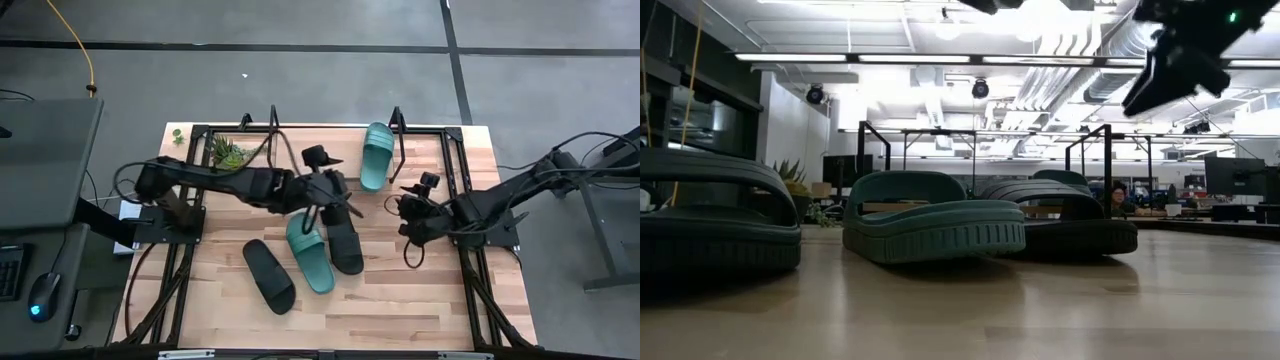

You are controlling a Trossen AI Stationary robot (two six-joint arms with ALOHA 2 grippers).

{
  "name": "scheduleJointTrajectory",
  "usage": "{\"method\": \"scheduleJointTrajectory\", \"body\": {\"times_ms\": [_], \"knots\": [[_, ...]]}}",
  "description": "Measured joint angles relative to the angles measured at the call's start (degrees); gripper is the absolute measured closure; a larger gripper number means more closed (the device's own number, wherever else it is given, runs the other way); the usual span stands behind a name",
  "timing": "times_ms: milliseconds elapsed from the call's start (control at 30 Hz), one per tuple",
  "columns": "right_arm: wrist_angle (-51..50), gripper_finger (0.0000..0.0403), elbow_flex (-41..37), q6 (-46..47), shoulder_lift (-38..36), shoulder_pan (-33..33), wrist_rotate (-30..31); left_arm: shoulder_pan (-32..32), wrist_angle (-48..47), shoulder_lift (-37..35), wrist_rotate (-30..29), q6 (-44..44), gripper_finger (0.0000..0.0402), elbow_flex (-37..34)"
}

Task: Pick and place slides into the shelf
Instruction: Put the right green slide on the shelf

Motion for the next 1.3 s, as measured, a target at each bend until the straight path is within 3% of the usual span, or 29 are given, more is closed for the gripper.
{"method": "scheduleJointTrajectory", "body": {"times_ms": [133,267,400,600,733,1067,1300], "knots": [[15.0,0.024,-6.5,-9.0,-5.4,-4.5,-7.1,-1.4,6.7,-6.6,1.1,-0.6,0.0021,-9.5],[28.6,0.024,-10.9,-17.3,-7.1,-8.5,-14.3,-2.3,19.9,-16.1,3.3,-2.0,0.0021,-25.0],[30.3,0.024,-12.7,-19.1,-4.7,-12.3,-16.1,-2.3,35.2,-25.3,10.2,-4.4,0.0021,-41.7],[35.5,0.024,-12.8,-20.8,1.7,-17.3,-20.9,-2.2,48.4,-35.2,11.4,-7.7,0.0021,-58.3],[41.9,0.024,-12.7,-23.4,6.4,-19.5,-23.4,-2.7,49.1,-39.1,11.7,-9.1,0.0021,-60.6],[53.9,0.024,-12.5,-26.7,18.1,-22.6,-31.5,-3.7,48.5,-39.2,10.3,-8.8,0.0021,-60.6],[54.6,0.024,-9.5,-27.6,24.1,-24.4,-31.1,-3.7,49.0,-39.2,10.0,-8.8,0.0021,-60.6]]}}
